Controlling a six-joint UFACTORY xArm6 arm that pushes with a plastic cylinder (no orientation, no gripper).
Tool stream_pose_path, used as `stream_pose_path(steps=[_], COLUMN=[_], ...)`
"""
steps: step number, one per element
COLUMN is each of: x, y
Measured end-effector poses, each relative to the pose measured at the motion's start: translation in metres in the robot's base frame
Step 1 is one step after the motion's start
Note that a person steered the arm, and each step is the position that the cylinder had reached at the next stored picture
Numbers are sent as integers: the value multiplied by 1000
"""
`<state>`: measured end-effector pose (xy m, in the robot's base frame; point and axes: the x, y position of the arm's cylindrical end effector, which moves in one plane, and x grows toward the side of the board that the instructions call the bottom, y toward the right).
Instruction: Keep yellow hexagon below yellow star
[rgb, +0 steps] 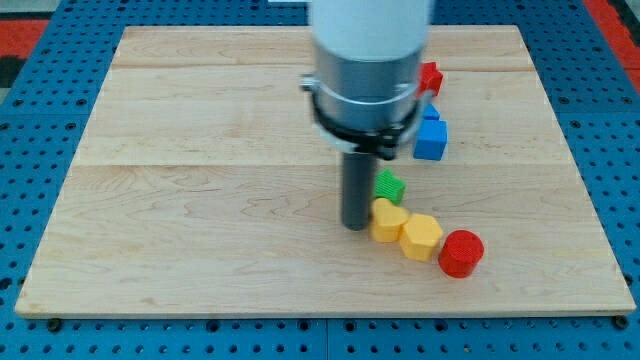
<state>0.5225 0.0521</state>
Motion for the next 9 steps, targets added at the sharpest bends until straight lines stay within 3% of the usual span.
stream_pose_path(steps=[1,3,4,5,9], x=[-1,0,40,50,38], y=[41,13,7,28,45])
